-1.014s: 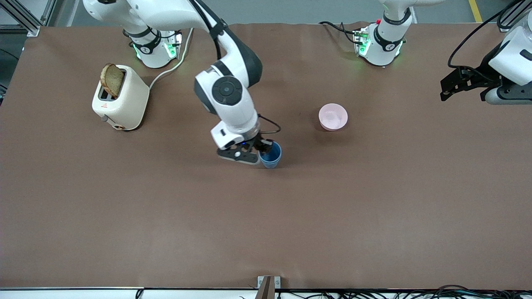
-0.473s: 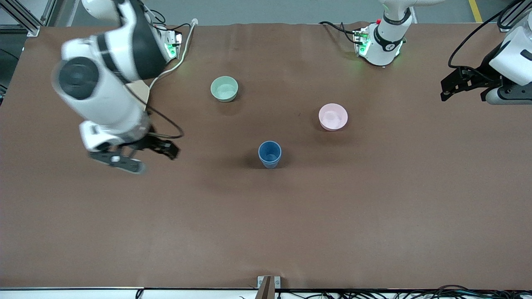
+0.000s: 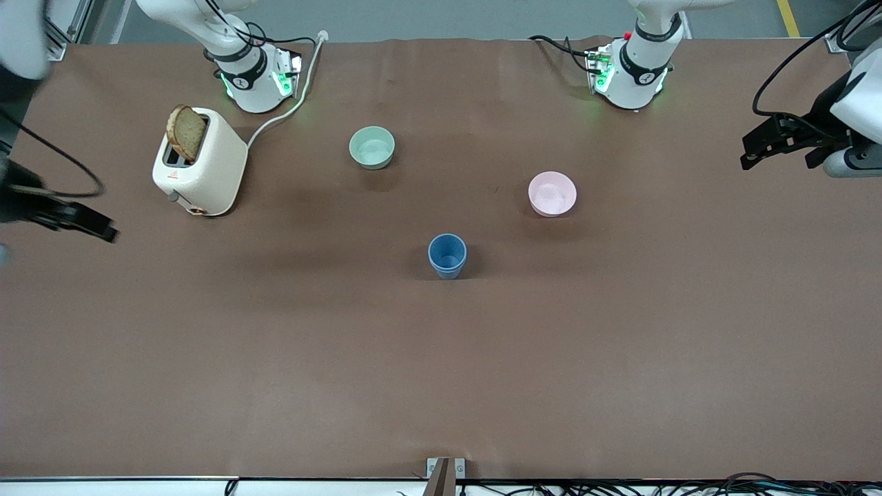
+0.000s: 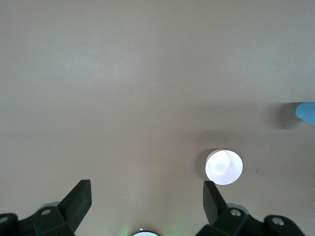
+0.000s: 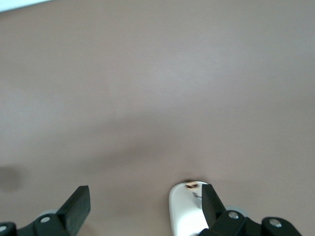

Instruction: Stack blue cups with both arms

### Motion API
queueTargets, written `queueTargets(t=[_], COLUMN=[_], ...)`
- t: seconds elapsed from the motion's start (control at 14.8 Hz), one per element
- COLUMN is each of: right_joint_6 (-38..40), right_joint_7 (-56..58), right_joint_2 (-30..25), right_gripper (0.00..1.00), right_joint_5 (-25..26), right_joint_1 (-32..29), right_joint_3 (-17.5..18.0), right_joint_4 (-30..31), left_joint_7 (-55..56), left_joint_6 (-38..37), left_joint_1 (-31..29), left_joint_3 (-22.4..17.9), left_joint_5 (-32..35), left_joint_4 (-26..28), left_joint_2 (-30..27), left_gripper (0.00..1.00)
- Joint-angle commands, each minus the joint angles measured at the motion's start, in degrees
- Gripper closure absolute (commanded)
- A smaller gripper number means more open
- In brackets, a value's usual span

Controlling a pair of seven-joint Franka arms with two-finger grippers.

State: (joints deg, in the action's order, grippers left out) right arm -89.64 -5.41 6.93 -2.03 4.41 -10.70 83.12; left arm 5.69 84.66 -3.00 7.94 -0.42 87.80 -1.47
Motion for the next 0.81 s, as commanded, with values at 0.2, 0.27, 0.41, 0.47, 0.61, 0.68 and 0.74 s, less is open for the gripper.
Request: queueTargets(t=[0.2, 0.27, 0.41, 0.47, 0.61, 0.68, 0.74], right_joint_6=[6.32, 6.76, 6.94, 6.85, 6.94, 6.94, 6.94], right_joint_7=[2.6, 2.6, 2.6, 3.03, 4.7, 4.62, 4.71], right_joint_2=[-9.56, -9.57, -9.4, -9.22, -9.04, -9.04, -9.04], right_gripper=[0.0, 0.0, 0.0, 0.0, 0.0, 0.0, 0.0], right_joint_5=[0.98, 1.07, 1.07, 1.15, 1.16, 1.16, 1.16], right_joint_1=[-11.7, -11.87, -11.44, -11.09, -8.81, -8.37, -8.1], right_joint_3=[8.68, 8.51, 8.07, 7.63, 5.7, 5.26, 5.25], right_joint_4=[2.66, 2.58, 1.96, 1.61, 0.12, 0.03, 0.03], left_joint_7=[-0.68, -0.68, -0.86, -0.77, -0.68, -0.6, -0.6], left_joint_6=[3.94, 3.94, 3.68, 3.67, 3.67, 3.67, 3.67], left_joint_1=[-0.17, -0.16, -0.08, 0.01, 0.01, -0.08, 0.01], left_joint_3=[0.58, 0.67, 0.67, 0.67, 0.58, 0.67, 0.59], left_joint_5=[-0.9, -0.9, -0.9, -0.81, -0.63, -0.46, -0.37], left_joint_4=[6.25, 5.99, 5.37, 4.67, 2.66, 2.12, 2.03], left_joint_2=[-4.77, -4.6, -4.16, -3.98, -2.67, -2.4, -2.22], left_gripper=[0.0, 0.0, 0.0, 0.0, 0.0, 0.0, 0.0])
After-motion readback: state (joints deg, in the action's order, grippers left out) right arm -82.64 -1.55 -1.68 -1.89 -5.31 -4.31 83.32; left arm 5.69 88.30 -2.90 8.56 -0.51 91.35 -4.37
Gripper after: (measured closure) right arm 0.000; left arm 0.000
